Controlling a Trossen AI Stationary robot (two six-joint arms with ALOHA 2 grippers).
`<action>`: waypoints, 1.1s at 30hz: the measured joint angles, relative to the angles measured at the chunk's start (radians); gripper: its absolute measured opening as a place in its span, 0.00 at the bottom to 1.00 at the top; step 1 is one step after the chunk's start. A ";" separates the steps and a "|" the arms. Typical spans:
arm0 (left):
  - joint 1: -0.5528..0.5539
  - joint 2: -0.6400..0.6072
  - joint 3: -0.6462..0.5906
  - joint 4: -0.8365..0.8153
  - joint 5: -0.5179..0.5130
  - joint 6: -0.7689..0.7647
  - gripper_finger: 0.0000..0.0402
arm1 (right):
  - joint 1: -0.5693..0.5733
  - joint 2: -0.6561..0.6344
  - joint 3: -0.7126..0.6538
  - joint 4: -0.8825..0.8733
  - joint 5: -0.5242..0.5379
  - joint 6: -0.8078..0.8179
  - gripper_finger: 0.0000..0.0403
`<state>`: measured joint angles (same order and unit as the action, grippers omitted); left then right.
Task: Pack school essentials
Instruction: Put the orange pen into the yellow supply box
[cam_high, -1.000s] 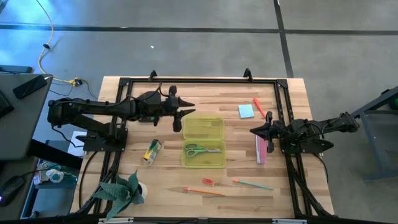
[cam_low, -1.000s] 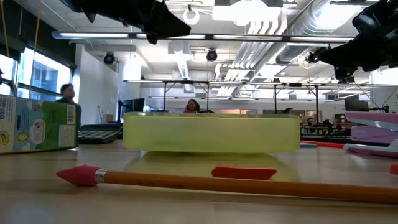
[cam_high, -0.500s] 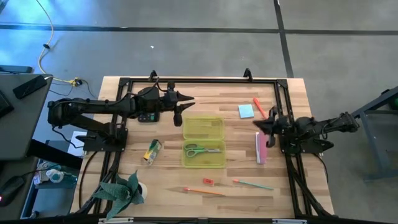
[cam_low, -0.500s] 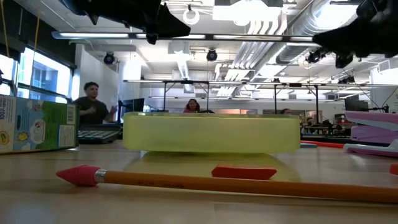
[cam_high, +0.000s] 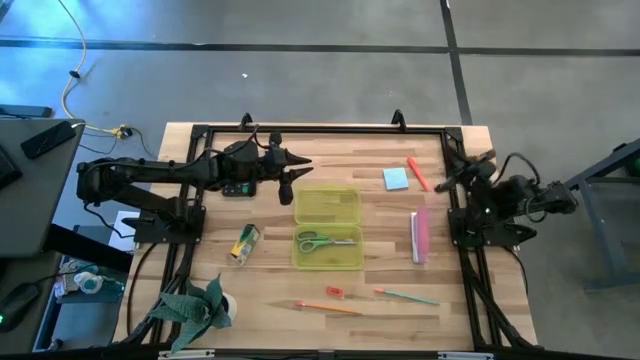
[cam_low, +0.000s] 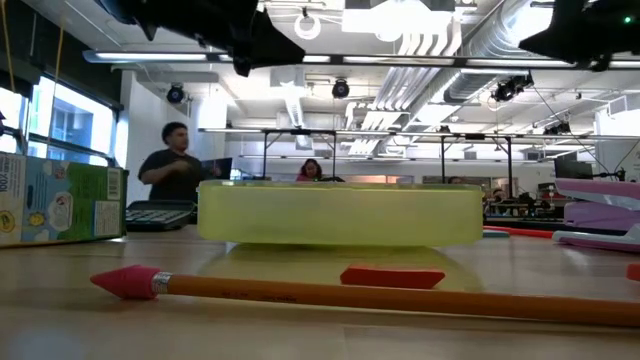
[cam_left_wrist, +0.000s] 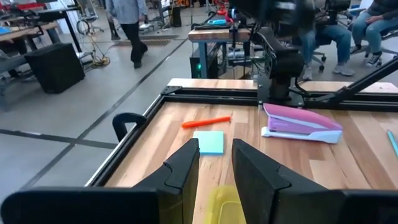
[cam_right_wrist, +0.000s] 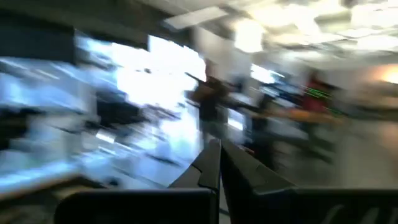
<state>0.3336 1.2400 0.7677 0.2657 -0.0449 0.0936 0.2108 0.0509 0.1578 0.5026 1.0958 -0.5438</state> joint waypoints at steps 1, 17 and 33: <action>0.000 0.004 0.000 -0.001 0.000 -0.009 0.21 | -0.006 0.000 0.030 -0.040 0.059 -0.014 0.02; 0.000 0.017 0.001 0.029 -0.001 -0.012 0.21 | -0.028 0.046 0.448 -0.711 0.211 0.322 0.28; 0.000 0.017 0.001 0.093 -0.004 0.015 0.21 | -0.028 0.305 0.516 -0.713 0.162 0.277 0.30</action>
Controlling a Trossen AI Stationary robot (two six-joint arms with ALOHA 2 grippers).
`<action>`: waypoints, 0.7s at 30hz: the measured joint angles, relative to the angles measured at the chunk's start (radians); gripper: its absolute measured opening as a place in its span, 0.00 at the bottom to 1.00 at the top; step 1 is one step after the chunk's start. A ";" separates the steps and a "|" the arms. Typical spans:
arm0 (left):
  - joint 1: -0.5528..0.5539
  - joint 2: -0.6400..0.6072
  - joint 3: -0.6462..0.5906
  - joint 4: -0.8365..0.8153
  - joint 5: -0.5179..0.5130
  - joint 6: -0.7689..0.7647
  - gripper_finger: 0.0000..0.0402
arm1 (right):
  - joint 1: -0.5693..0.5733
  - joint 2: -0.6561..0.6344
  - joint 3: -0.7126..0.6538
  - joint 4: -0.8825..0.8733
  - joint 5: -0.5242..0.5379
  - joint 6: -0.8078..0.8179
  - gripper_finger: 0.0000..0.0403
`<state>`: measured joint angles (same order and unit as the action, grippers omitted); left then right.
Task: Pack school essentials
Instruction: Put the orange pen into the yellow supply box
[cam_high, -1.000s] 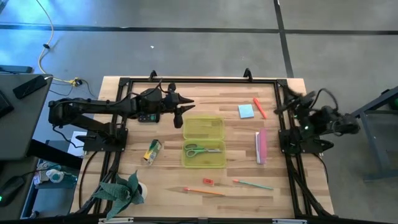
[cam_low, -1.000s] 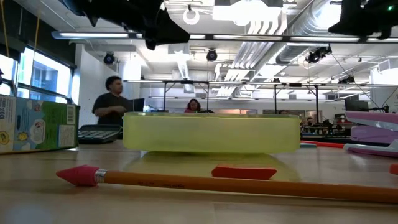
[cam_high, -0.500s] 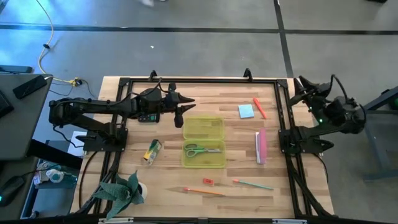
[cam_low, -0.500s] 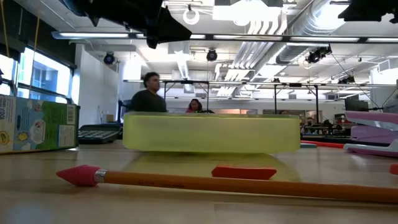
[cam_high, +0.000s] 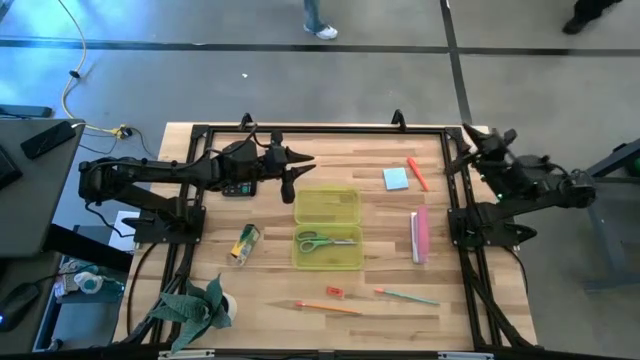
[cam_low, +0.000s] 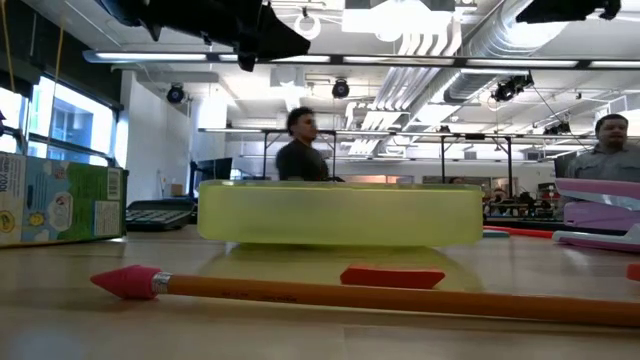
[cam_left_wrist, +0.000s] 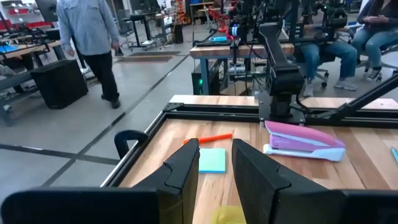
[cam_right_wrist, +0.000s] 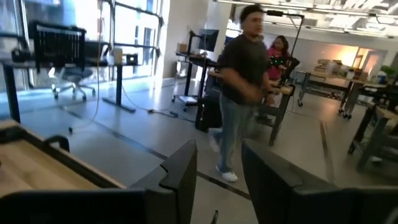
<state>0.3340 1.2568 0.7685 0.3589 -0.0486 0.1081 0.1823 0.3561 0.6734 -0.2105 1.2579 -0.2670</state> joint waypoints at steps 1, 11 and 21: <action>0.000 0.000 0.000 0.001 0.000 0.000 0.21 | -0.004 0.019 0.000 0.000 -0.001 0.005 0.30; 0.000 0.000 0.000 0.005 0.000 0.000 0.21 | -0.246 0.181 0.000 -0.011 -0.224 0.094 0.30; 0.000 0.000 0.000 -0.004 0.000 0.000 0.21 | -0.662 0.297 0.000 -0.073 -0.633 0.235 0.30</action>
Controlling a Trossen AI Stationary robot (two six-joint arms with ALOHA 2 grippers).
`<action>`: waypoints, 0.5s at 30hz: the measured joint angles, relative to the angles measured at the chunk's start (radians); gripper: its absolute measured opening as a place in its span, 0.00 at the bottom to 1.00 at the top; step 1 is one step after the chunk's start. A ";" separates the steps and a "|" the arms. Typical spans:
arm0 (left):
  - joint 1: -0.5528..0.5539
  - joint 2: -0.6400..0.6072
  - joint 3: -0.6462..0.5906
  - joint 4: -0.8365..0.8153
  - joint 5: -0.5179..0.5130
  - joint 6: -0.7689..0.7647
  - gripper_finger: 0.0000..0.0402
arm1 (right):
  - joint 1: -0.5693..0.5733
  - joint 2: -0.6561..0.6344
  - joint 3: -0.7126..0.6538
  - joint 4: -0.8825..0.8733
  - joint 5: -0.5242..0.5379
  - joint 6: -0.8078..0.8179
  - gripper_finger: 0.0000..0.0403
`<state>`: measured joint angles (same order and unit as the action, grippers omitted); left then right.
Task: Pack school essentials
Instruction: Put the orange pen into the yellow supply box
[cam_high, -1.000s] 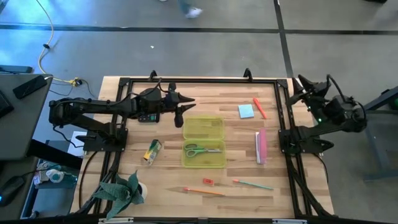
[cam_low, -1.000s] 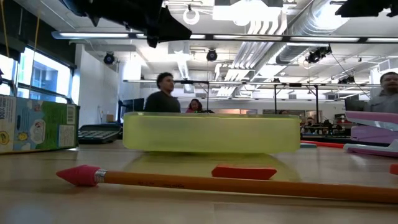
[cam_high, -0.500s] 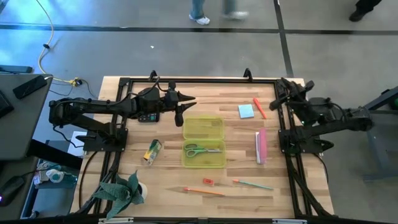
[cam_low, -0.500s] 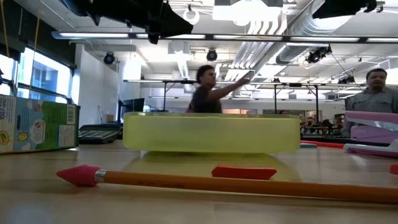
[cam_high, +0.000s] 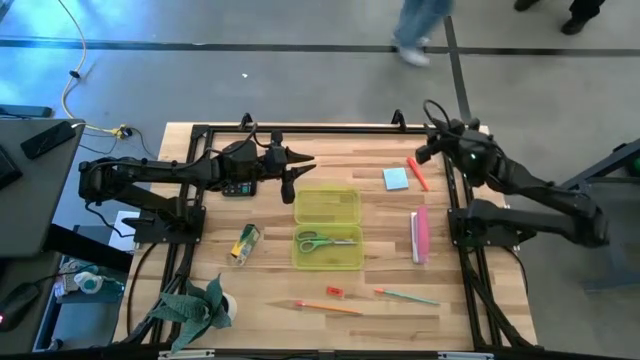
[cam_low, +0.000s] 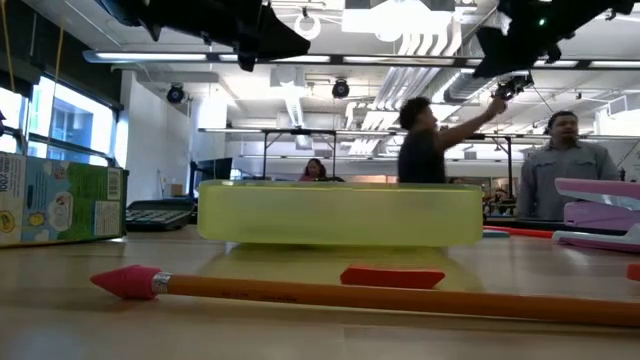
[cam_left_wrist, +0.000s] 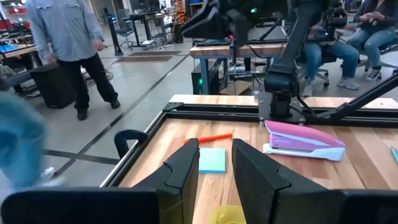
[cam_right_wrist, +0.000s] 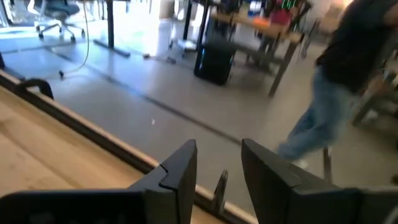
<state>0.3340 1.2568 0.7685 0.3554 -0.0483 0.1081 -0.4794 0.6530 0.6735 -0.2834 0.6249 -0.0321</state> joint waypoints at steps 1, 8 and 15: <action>0.000 0.000 0.000 -0.001 0.000 0.000 0.21 | -0.039 0.010 0.000 -0.011 -0.042 0.019 0.30; 0.000 0.000 0.000 -0.023 0.000 0.000 0.21 | -0.276 0.122 0.000 -0.127 -0.292 0.120 0.30; 0.000 0.000 0.000 -0.022 0.000 0.000 0.21 | -0.417 0.278 0.000 -0.201 -0.527 0.132 0.30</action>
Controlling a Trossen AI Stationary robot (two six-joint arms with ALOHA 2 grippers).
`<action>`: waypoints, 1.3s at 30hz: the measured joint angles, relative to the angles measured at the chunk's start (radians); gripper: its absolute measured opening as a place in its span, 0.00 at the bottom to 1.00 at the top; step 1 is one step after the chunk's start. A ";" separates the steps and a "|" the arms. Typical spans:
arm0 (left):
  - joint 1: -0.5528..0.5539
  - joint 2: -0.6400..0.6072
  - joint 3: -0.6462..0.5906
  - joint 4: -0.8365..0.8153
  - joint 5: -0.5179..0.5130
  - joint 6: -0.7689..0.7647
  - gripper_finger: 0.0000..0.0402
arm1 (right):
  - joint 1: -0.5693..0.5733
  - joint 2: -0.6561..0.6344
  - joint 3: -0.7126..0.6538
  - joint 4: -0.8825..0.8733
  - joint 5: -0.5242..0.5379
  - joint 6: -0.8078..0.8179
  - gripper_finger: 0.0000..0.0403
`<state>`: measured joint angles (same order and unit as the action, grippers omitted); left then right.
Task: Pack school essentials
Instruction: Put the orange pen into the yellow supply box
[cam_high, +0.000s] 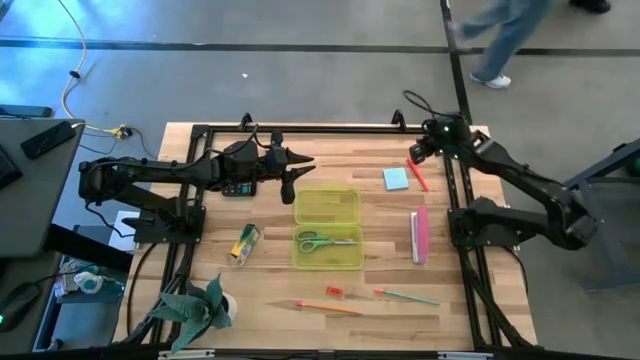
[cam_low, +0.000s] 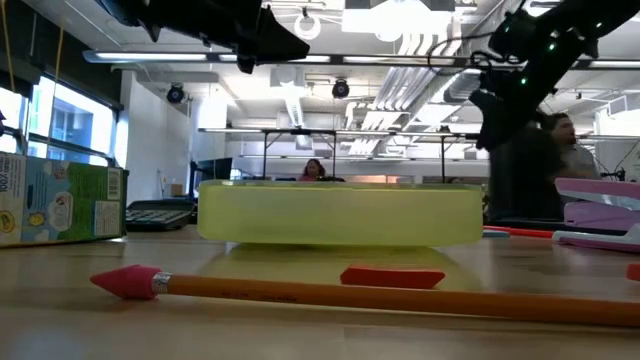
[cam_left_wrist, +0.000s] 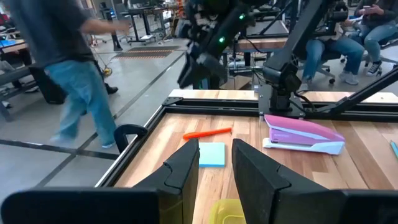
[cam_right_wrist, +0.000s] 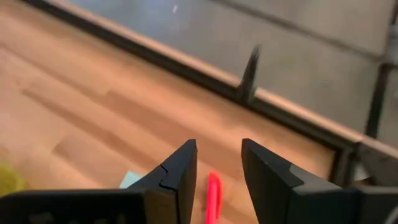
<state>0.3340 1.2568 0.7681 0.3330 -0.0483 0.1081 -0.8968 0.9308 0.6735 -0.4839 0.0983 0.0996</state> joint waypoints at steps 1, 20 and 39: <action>0.000 0.000 0.000 0.000 0.000 0.000 0.21 | -0.010 0.021 0.000 -0.003 -0.019 -0.001 0.30; 0.000 0.000 0.000 -0.005 0.000 0.000 0.21 | -0.040 0.350 0.000 -0.024 -0.137 0.008 0.30; 0.000 0.000 0.000 -0.007 0.000 0.000 0.21 | -0.006 0.484 0.000 -0.028 -0.022 0.015 0.51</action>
<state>0.3340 1.2568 0.7681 0.3256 -0.0479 0.1081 -0.9024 1.4152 0.6735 -0.5124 0.0758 0.1146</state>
